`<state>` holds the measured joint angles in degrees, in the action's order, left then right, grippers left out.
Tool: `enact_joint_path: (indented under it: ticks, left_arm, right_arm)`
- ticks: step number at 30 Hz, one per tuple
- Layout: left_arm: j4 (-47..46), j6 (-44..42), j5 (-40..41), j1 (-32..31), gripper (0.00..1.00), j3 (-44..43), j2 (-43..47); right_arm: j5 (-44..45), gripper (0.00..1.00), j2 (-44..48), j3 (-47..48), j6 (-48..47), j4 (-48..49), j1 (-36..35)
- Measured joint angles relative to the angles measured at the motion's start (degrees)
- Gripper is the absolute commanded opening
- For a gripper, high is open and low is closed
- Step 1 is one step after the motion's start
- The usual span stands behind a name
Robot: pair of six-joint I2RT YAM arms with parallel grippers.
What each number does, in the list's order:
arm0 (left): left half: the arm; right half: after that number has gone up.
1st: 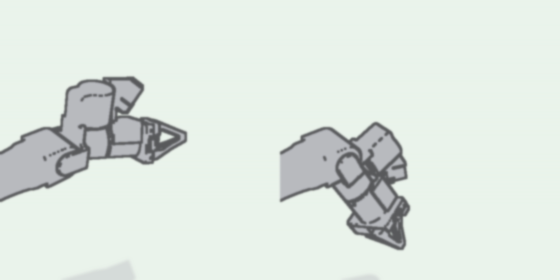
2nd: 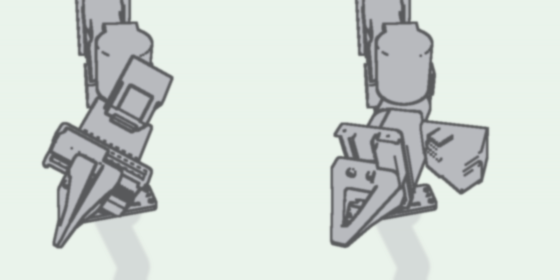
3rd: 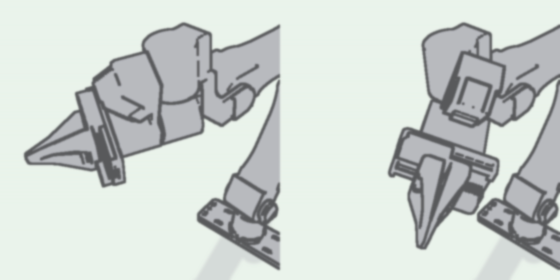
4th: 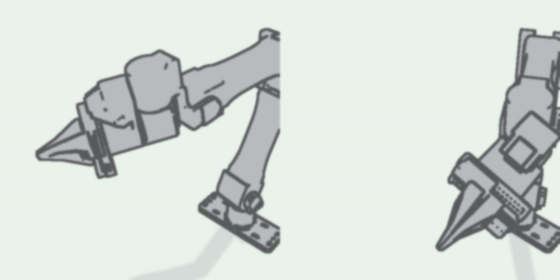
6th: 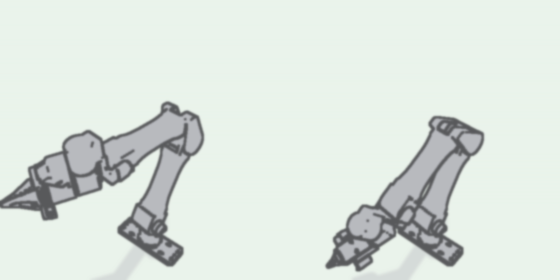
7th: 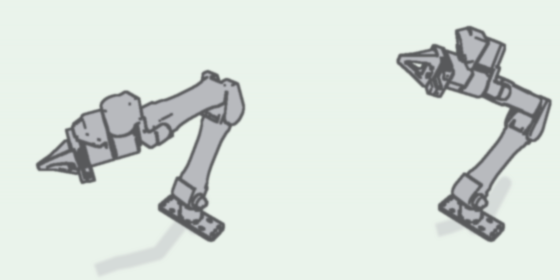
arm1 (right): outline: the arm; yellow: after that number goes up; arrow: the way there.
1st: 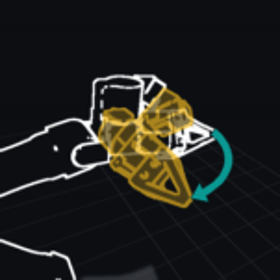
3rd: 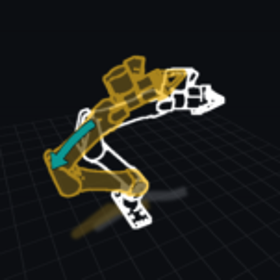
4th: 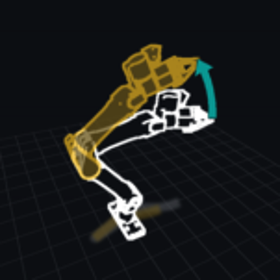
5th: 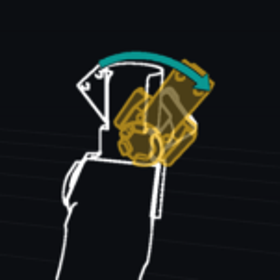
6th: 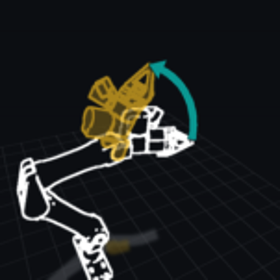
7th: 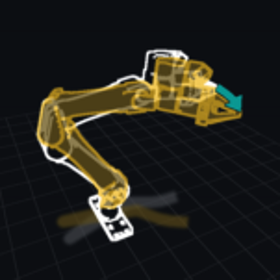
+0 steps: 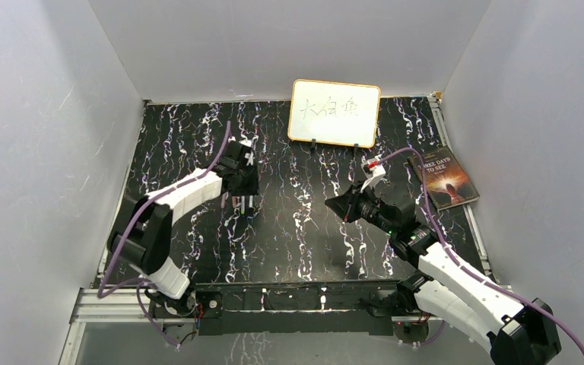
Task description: Insert the pens into the pen caps
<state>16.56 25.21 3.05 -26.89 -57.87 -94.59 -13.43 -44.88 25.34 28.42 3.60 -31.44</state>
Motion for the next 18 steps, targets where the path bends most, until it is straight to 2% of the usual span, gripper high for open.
enact_joint_path:
  ticks: [4, 7, 8, 12, 18]
  left_arm:
    - [-3.9, -1.5, -3.8, -1.4, 0.64, 0.1, 8.9]
    - [-7.7, -1.8, -6.4, -2.4, 0.91, 0.1, 16.2]
    - [-9.3, -1.8, -7.4, -2.6, 0.96, 0.1, 18.6]
    - [-15.8, -0.1, -9.3, -2.8, 0.98, 1.7, 26.0]
    - [-20.8, 1.8, -10.8, -2.8, 0.98, 6.3, 31.3]
  right_arm:
    - [0.0, 0.00, -0.3, 0.0, 0.1, 0.0, 0.0]
    - [-0.2, 0.00, -0.6, 0.0, 0.2, 0.1, 0.0]
    - [-0.2, 0.00, -0.6, -0.1, 0.2, 0.1, 0.0]
    - [-0.2, 0.00, -0.6, -0.8, 0.2, 0.9, 0.0]
    - [-0.1, 0.00, -1.2, -1.0, 0.4, 0.9, 0.0]
